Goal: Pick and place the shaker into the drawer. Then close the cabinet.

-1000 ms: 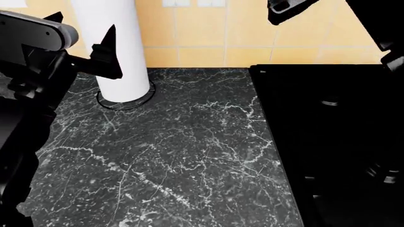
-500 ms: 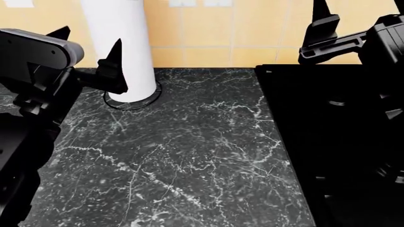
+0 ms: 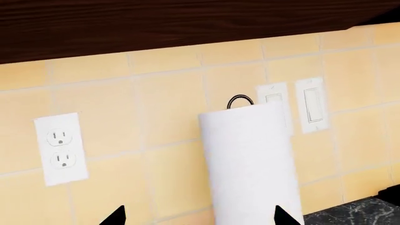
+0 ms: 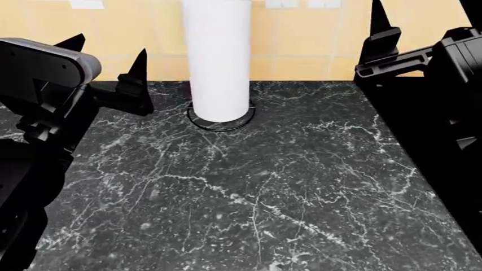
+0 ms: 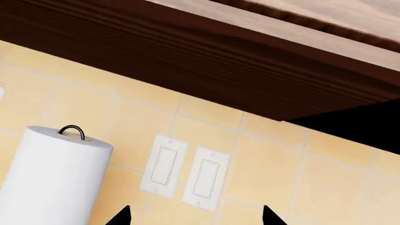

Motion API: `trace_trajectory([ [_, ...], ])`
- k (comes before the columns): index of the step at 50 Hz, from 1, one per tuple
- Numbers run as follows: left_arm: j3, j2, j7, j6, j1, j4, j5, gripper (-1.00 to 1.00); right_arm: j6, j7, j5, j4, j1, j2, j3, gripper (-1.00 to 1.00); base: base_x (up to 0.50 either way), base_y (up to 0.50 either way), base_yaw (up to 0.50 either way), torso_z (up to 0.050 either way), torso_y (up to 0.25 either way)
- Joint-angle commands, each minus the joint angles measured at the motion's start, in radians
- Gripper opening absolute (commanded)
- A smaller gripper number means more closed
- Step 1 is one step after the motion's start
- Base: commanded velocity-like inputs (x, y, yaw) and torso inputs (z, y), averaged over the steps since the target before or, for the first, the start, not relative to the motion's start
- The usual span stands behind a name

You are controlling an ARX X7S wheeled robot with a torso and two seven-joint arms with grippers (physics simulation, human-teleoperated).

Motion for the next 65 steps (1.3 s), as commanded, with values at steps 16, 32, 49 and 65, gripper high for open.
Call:
trace_trajectory([
  [16,-0.005,0.018,0.01,0.03,0.0,-0.049,-0.004,1.0,0.015,0.008,-0.001,-0.014,-0.006,0.009,0.013,1.0,0.0,0.5,0.0,0.0,0.0],
  [32,-0.01,0.012,0.008,0.032,0.007,-0.045,-0.012,1.0,0.024,0.005,0.002,-0.013,-0.008,0.004,0.023,1.0,0.0,0.5,0.0,0.0,0.0],
  [49,-0.007,0.009,0.006,0.03,0.003,-0.04,-0.02,1.0,0.014,0.009,0.001,-0.013,-0.022,0.003,0.034,1.0,0.0,0.5,0.0,0.0,0.0],
  [65,-0.004,0.007,0.004,0.03,0.0,-0.043,-0.025,1.0,0.008,0.014,-0.002,-0.018,-0.035,0.008,0.041,1.0,0.0,0.5,0.0,0.0,0.0],
])
